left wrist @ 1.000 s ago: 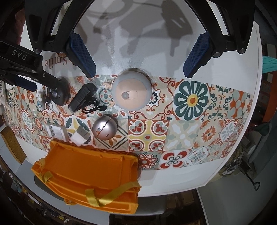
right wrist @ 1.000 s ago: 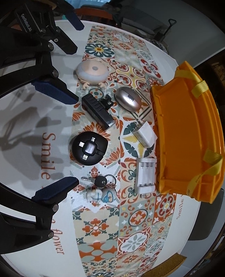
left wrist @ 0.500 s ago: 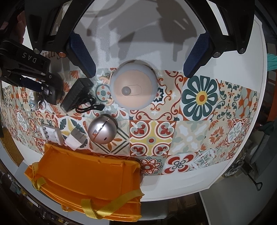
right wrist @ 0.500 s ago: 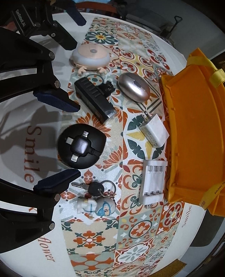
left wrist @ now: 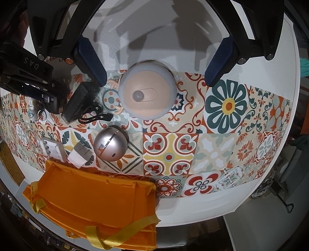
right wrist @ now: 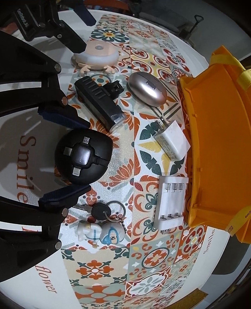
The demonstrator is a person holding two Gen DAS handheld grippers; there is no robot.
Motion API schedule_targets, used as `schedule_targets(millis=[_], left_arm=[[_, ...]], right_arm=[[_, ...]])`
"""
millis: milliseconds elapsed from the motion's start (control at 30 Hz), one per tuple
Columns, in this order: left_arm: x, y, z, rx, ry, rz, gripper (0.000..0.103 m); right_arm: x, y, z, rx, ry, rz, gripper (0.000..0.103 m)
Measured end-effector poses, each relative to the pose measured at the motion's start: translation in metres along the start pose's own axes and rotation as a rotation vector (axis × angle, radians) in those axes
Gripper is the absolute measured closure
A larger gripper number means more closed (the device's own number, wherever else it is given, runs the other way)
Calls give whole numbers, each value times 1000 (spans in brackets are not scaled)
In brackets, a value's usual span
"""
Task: Organize rigid objects
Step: 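Move left tool toward the beige dome lamp while right tool approaches the black round puck, then close left tool on the beige dome lamp while right tool closes on the black puck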
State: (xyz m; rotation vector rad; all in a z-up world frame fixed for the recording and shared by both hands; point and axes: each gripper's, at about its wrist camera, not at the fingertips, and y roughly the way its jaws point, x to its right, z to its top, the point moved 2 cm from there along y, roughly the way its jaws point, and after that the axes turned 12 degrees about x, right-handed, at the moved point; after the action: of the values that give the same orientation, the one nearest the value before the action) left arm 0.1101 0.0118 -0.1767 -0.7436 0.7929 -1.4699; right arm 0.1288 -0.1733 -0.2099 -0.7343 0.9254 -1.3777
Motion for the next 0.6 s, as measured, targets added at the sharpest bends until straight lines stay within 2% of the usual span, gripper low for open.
schedule_targets(millis=[333, 500, 600], left_arm=[[4, 28, 2, -29, 17, 9, 1], [5, 38, 4, -39, -6, 7, 6], [6, 41, 4, -41, -18, 1, 15]], right_arm=[[4, -6, -5, -17, 25, 23, 46], [4, -6, -5, -23, 23, 23, 46], [4, -6, -5, -23, 24, 25, 46]])
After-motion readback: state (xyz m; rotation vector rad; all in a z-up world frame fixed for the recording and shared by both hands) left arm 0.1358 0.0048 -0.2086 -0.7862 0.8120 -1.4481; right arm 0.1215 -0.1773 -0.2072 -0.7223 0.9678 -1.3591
